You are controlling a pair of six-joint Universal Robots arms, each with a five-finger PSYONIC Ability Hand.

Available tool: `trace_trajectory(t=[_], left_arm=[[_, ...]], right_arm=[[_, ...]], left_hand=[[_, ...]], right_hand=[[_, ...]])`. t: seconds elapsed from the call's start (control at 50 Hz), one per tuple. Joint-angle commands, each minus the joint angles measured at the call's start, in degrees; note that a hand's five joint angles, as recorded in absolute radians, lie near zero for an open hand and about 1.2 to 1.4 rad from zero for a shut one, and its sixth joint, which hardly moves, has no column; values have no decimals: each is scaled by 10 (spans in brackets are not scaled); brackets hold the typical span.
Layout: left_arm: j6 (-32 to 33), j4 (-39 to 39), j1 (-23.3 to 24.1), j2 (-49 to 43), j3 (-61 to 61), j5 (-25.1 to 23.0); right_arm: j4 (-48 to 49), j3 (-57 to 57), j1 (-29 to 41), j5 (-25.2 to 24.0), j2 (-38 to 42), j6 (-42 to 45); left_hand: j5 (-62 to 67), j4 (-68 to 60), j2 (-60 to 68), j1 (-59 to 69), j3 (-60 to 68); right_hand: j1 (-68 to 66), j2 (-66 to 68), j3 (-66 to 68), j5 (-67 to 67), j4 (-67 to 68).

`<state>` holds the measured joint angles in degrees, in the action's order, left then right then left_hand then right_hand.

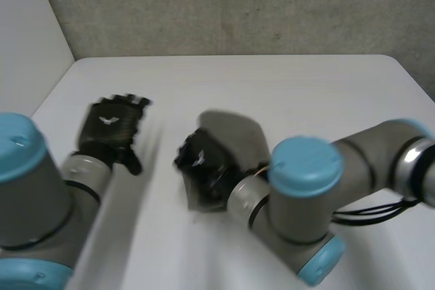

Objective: Fold the towel.

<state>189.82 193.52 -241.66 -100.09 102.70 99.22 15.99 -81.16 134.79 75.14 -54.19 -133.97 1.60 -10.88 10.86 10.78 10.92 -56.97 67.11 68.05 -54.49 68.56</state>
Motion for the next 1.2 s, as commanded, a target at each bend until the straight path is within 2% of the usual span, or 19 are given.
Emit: trace_trajectory(t=[0.02,0.06,0.1,0.12,0.14,0.22,0.3,0.34,0.36,0.4,0.46,0.5,0.58,0.64,0.72,0.86,0.96,1.08,1.2], left_arm=[[2,-3,-86,39,15,-15],[-1,-3,-90,39,12,-32],[-1,0,-87,39,9,-73],[-1,0,-87,39,9,-73],[-4,3,-86,36,3,-89],[-13,5,-79,21,-21,-106],[-43,7,-24,-43,-80,-106],[-66,4,7,-85,-115,-104],[-66,4,7,-85,-116,-104],[-75,2,15,-106,-127,-103],[-97,-5,28,-140,-137,-102],[-116,-16,51,-176,-141,-100],[-125,-27,67,-220,-142,-71],[-120,-27,71,-242,-142,-43],[-118,-27,71,-256,-145,-28],[-118,-29,72,-251,-146,-26],[-117,-30,78,-201,-146,-26],[-115,-31,78,-132,-146,-27],[-92,-42,70,-38,-156,-29]], right_arm=[[2,-7,35,-54,49,21],[1,-6,33,-48,48,19],[-7,-12,28,-24,32,10],[-7,-12,28,-24,32,10],[-10,-23,26,-1,10,-1],[-13,-48,6,32,-41,-44],[-14,-79,-55,43,-97,-159],[-18,-85,-88,43,-124,-249],[-18,-85,-88,43,-124,-249],[-45,-77,-130,42,-132,-332],[-68,-66,-150,34,-130,-364],[-124,-22,-166,-2,-91,-406],[-202,46,-175,-69,-10,-415],[-228,81,-180,-89,30,-413],[-229,107,-180,-90,66,-391],[-230,104,-182,-90,73,-353],[-233,99,-187,-90,55,-357],[-216,84,-192,-86,-36,-375],[-172,55,-199,-33,-143,-444]], left_hand=[[1,-8,9,9,8],[1,-8,9,9,8],[3,-10,10,11,10],[3,-10,10,11,10],[3,-10,10,11,10],[5,-12,12,13,11],[11,-19,19,20,18],[18,-25,25,26,25],[18,-25,25,26,25],[18,-25,25,26,25],[30,-37,37,38,37],[52,-59,59,60,58],[58,-66,66,67,65],[60,-67,68,68,67],[58,-66,66,67,65],[53,-61,61,62,60],[43,-51,51,52,50],[23,-30,31,31,30],[18,-25,26,26,25]], right_hand=[[-230,129,120,-155,114],[-230,129,120,-155,114],[296,-398,-407,371,-412],[299,-400,-410,374,-415],[470,-571,-580,545,-586],[470,-571,-580,545,-586],[470,-571,-580,545,-586],[470,-571,-580,545,-586],[470,-571,-580,545,-586],[470,-571,-580,545,-586],[470,-571,-580,545,-586],[470,-571,-580,545,-586],[470,-571,-580,545,-586],[470,-571,-580,545,-586],[470,-571,-580,545,-586],[470,-571,-580,545,-586],[470,-571,-580,545,-586],[470,-571,-580,545,-586],[470,-571,-580,545,-586]])
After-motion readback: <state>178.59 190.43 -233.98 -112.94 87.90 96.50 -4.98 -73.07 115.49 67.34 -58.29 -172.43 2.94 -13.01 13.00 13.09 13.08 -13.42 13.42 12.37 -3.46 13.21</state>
